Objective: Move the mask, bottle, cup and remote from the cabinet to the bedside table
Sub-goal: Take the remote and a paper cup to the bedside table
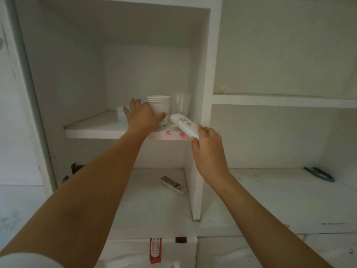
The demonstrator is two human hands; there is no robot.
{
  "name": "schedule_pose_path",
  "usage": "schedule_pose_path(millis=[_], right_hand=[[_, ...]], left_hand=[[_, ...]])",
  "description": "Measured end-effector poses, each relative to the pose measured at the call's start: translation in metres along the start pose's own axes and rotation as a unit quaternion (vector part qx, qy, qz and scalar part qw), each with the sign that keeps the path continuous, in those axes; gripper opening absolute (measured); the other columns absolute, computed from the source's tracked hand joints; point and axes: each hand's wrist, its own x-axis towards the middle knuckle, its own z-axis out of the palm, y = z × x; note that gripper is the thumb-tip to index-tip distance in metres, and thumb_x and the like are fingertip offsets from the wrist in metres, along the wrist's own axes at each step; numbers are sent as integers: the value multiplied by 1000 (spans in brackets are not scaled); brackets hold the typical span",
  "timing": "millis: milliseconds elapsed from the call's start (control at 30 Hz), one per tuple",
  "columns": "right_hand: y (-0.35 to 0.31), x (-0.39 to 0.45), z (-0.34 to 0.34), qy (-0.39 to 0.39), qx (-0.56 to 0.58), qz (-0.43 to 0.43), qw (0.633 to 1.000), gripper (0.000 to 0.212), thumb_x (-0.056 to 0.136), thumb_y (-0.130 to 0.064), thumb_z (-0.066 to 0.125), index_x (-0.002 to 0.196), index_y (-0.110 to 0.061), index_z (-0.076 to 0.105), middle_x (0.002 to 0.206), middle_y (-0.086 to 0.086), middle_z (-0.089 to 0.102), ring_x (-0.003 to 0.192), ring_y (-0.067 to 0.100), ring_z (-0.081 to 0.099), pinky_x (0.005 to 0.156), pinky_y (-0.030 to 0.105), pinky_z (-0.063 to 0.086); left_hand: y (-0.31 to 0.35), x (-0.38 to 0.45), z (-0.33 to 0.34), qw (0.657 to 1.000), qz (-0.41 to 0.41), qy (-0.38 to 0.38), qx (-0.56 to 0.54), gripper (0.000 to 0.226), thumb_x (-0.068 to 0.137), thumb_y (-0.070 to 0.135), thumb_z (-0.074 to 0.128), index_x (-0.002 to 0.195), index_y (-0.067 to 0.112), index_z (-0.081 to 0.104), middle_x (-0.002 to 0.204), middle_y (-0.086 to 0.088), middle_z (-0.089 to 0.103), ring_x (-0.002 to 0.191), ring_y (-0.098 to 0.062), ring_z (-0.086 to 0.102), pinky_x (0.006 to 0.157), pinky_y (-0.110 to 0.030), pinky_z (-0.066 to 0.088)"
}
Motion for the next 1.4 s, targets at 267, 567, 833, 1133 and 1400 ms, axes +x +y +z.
schedule_pose_path(millis=[267, 567, 833, 1133, 1400], right_hand=[[1, 3, 6, -3, 1, 3, 1000, 45, 97, -17, 35, 140, -5, 28, 139, 14, 38, 124, 26, 33, 96, 29, 35], [4, -3, 1, 5, 22, -9, 1000, 45, 97, -16, 35, 140, -6, 28, 140, 13, 38, 125, 25, 32, 96, 28, 35], [16, -22, -9, 6, 72, -23, 997, 46, 97, -14, 36, 141, -5, 27, 140, 14, 39, 125, 25, 33, 98, 26, 32], [22, -74, -6, -26, 141, -62, 988, 44, 95, -12, 40, 138, -4, 33, 138, 15, 40, 125, 25, 34, 101, 26, 30], [41, -144, 18, -121, 157, -63, 978, 42, 95, -11, 40, 136, -3, 36, 135, 16, 42, 122, 28, 36, 102, 34, 32]], left_hand=[[0, 2, -1, 999, 2, 8, -35, 69, 78, 56, 57, 116, -2, 52, 138, -16, 39, 137, -28, 19, 113, -53, 9], [2, -10, -17, 993, -14, 80, -90, 62, 75, 51, 64, 107, -2, 57, 118, -19, 55, 117, -34, 45, 105, -48, 30], [6, -60, -65, 964, -36, 141, -221, 50, 77, 34, 68, 113, 4, 53, 107, -7, 62, 95, -21, 57, 77, -35, 46], [-6, -169, -78, 947, -93, 178, -250, 47, 78, 26, 68, 117, 8, 49, 101, 4, 52, 89, -10, 49, 71, -19, 36], [-43, -280, -43, 946, -206, 119, -221, 53, 76, 22, 70, 122, 11, 46, 104, 4, 52, 90, -10, 48, 61, -10, 32]])
